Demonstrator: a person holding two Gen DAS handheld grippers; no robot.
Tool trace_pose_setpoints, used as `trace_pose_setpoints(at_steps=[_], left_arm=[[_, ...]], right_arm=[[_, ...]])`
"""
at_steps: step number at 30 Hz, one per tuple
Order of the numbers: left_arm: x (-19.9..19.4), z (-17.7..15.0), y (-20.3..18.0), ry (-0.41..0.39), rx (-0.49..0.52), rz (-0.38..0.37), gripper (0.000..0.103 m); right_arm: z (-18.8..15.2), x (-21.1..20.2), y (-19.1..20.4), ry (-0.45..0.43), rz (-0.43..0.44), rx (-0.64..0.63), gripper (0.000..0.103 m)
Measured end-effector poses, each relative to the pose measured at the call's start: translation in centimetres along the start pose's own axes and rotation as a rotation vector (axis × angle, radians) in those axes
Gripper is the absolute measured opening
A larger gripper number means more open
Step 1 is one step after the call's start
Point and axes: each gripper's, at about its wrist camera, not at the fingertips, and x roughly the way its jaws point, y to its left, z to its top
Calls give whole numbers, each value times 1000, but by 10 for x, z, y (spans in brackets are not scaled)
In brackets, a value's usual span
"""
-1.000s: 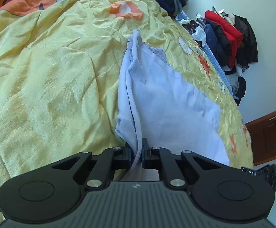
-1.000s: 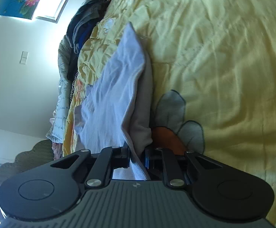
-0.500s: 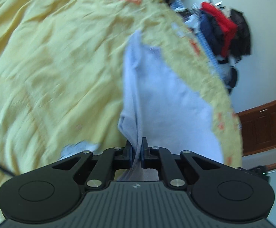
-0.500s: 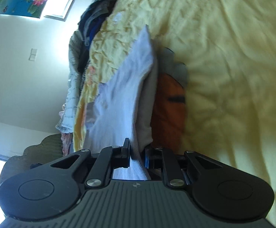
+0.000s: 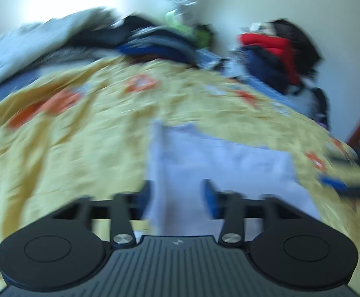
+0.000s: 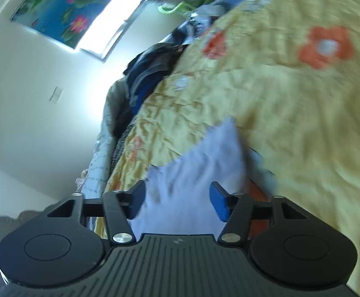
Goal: Fold small clothes
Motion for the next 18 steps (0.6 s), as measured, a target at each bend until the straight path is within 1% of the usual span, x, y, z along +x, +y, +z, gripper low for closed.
trace_pose_setpoints(at_steps=[1, 2, 4, 6, 7, 8, 10, 13, 15, 16, 18], left_arm=[[4, -7, -13, -9, 50, -15, 67], [11, -15, -28, -4, 99, -6, 67], [29, -32, -49, 28, 177, 31, 67], [44, -48, -57, 63, 206, 61, 67], [52, -54, -55, 98, 195, 77, 67], [53, -58, -52, 82, 185, 73, 68], [52, -63, -51, 60, 190, 67, 69], [51, -62, -52, 61, 189, 65, 70], [46, -58, -50, 64, 146, 64, 71], [38, -55, -46, 52, 108, 66, 71], [19, -52, -35, 0, 16, 60, 71]], right_arm=[[11, 17, 4, 23, 4, -22, 73], [20, 33, 6, 34, -19, -40, 71], [36, 66, 4, 67, -95, -57, 71], [44, 95, -5, 121, -155, -51, 71], [43, 107, -11, 152, -193, -44, 67], [41, 115, -16, 166, -187, -46, 63], [42, 115, -21, 140, -153, -53, 63], [44, 112, -27, 130, -128, -2, 63], [39, 101, -22, 107, -157, 4, 63], [33, 92, -16, 90, -146, -8, 62], [12, 60, -5, 46, -28, -23, 65]])
